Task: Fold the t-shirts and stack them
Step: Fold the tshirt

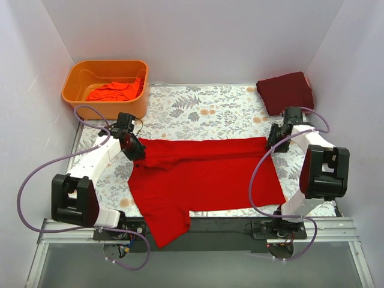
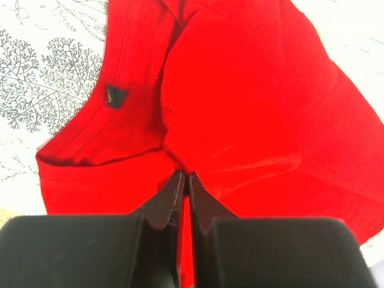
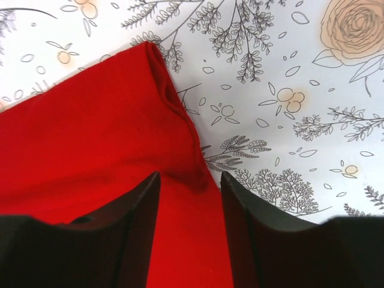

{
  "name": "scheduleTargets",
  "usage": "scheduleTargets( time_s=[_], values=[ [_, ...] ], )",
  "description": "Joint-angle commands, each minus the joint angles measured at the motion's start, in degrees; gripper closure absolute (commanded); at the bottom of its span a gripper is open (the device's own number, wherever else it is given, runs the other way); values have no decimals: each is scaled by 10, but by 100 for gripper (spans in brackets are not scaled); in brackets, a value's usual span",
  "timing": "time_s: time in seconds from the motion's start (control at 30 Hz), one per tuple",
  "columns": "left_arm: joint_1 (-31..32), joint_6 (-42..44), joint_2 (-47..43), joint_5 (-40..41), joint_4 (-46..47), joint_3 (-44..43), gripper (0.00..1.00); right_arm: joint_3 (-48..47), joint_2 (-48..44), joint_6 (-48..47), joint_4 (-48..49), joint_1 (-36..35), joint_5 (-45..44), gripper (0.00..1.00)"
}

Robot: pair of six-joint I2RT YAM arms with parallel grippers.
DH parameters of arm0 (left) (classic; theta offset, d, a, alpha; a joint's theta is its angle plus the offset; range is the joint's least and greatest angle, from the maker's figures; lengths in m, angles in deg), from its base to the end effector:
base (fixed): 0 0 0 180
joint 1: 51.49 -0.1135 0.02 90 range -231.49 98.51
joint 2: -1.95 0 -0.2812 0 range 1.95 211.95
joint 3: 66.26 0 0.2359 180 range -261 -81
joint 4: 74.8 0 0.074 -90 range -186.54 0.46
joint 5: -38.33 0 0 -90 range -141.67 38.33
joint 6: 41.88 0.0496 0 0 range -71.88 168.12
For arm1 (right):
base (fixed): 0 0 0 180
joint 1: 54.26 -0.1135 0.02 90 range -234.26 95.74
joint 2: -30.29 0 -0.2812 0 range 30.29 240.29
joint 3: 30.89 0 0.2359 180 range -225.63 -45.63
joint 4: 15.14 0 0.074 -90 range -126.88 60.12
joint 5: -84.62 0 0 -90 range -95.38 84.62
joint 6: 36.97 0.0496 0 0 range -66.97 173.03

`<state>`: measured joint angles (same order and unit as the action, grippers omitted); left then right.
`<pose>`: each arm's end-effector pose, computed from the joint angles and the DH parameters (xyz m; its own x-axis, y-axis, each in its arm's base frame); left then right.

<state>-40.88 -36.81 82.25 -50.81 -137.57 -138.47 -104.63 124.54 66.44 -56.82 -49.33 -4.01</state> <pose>0.2426 -0.0447 0.2407 -0.2606 -0.9645 -0.0431 -0.9091 0.2602 -0.3253 0.3184 -0.0263 0.2020 -0.8399 0.3052 -0.4489 0.2771 0.9522 0.1288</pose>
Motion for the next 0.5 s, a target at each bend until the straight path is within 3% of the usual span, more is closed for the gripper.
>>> scheduleTargets(
  time_s=[0.0, 0.27, 0.47],
  values=[
    [-3, -5, -32, -8, -21, 10, 99, 5, -42, 5, 0, 1, -7, 48],
    [-1, -14, -45, -43, -11, 53, 98, 13, -112, 20, 17, -48, -28, 41],
    [33, -48, -36, -65, 22, 74, 97, 24, -140, -19, 122, -244, 109, 41]
  ],
)
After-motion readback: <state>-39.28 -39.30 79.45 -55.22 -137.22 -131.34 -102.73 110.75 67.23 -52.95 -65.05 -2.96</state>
